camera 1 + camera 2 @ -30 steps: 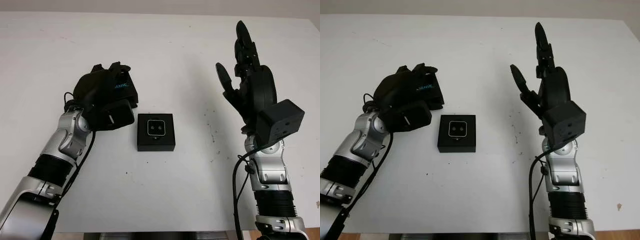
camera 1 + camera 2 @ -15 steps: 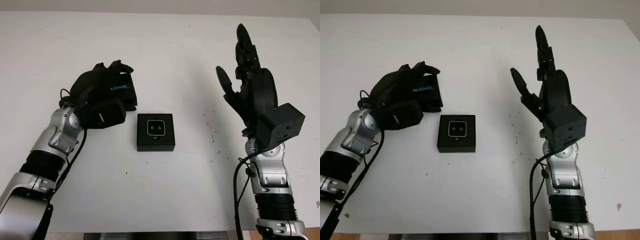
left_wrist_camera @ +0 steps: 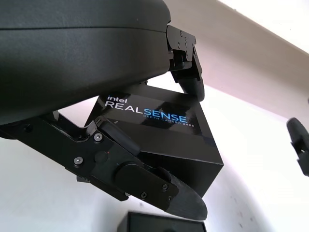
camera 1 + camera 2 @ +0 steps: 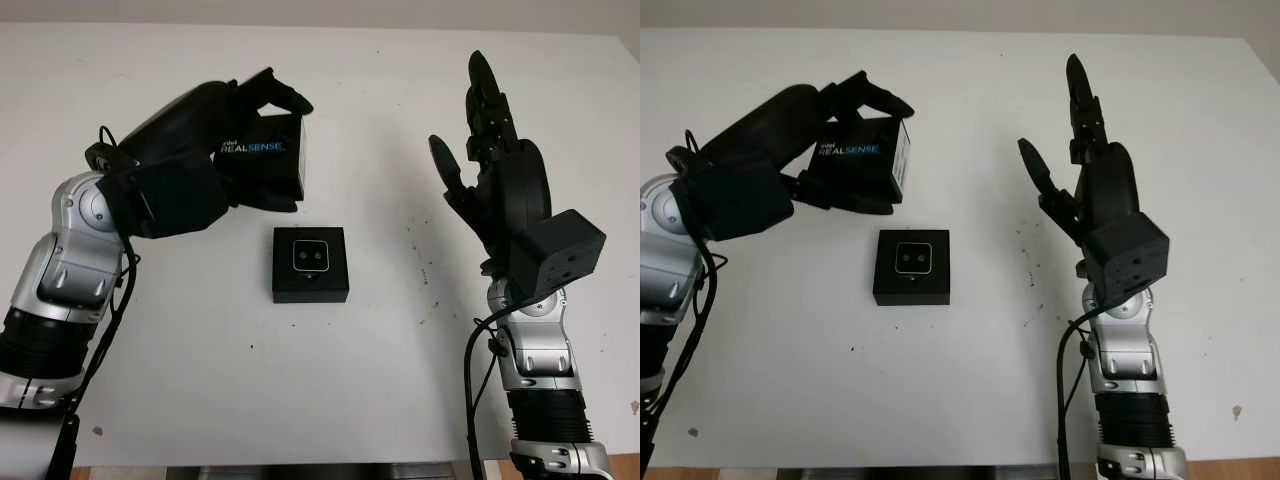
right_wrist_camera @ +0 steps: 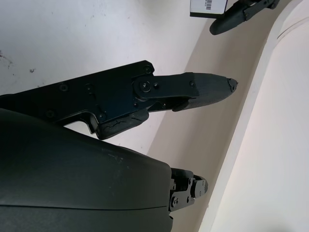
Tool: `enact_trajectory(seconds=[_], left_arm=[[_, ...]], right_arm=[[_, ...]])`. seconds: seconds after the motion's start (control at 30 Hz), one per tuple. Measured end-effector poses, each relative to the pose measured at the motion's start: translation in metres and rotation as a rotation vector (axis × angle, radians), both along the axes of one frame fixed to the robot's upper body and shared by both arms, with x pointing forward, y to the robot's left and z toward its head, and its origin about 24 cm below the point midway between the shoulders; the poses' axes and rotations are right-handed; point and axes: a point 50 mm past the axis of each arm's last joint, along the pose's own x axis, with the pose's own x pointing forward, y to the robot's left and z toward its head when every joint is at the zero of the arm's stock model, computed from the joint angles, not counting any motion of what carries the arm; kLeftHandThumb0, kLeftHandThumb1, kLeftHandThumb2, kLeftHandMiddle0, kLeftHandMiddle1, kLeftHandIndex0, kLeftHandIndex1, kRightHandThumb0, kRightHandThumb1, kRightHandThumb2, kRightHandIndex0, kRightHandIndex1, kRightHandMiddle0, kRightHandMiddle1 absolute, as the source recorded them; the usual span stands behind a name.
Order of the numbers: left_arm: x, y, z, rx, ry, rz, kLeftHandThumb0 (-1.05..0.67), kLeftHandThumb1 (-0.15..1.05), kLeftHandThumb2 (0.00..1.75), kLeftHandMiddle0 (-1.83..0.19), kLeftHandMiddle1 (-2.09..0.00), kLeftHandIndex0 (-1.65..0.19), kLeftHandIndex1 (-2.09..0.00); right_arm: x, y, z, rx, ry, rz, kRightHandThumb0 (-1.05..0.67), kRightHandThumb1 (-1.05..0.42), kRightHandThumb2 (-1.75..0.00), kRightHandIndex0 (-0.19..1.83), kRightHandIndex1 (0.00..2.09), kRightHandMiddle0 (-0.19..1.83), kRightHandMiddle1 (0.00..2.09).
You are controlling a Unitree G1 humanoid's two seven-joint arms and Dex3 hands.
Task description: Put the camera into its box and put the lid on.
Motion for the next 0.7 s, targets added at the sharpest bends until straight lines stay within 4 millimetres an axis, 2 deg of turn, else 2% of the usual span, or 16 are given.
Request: enact_trajectory(seconds=[0.13,0.27,0.43,0.57,0.7], left_arm=[[-0.008,-0.004,0.003,0.027,-0.022,0.060,-0.31,1.05,0.26,-0.26,-1.96,-0.18,-1.54],[-0.019,-0.009,-0.003,0.062,-0.042,0.172,-0.28,1.05,0.27,-0.20,-1.98,-0.13,-1.50],[-0.030,-0.012,-0.011,0.087,-0.076,0.251,-0.26,1.05,0.27,-0.28,-1.91,-0.13,-1.53],[-0.040,-0.017,-0.019,0.111,-0.092,0.288,-0.27,1.05,0.30,-0.24,-2.08,-0.06,-1.60],[-0.045,-0.023,-0.023,0.136,-0.079,0.298,-0.27,1.05,0.30,-0.19,-2.06,-0.04,-1.62]], right_arm=[[0.000,0.001,0.000,-0.001,0.001,-0.007,-0.72,-1.05,-0.31,-0.01,0.06,0.05,0.11],[0.001,0.004,-0.002,0.018,0.020,-0.003,-0.73,-1.05,-0.29,-0.02,0.06,0.04,0.10],[0.001,0.009,-0.003,0.011,0.022,-0.010,-0.73,-1.05,-0.31,0.00,0.07,0.05,0.10],[0.002,0.013,-0.003,0.003,0.019,-0.006,-0.75,-1.05,-0.30,0.02,0.07,0.05,0.09],[0.004,0.019,-0.006,0.035,0.022,0.015,-0.74,-1.05,-0.28,0.01,0.06,0.05,0.09]])
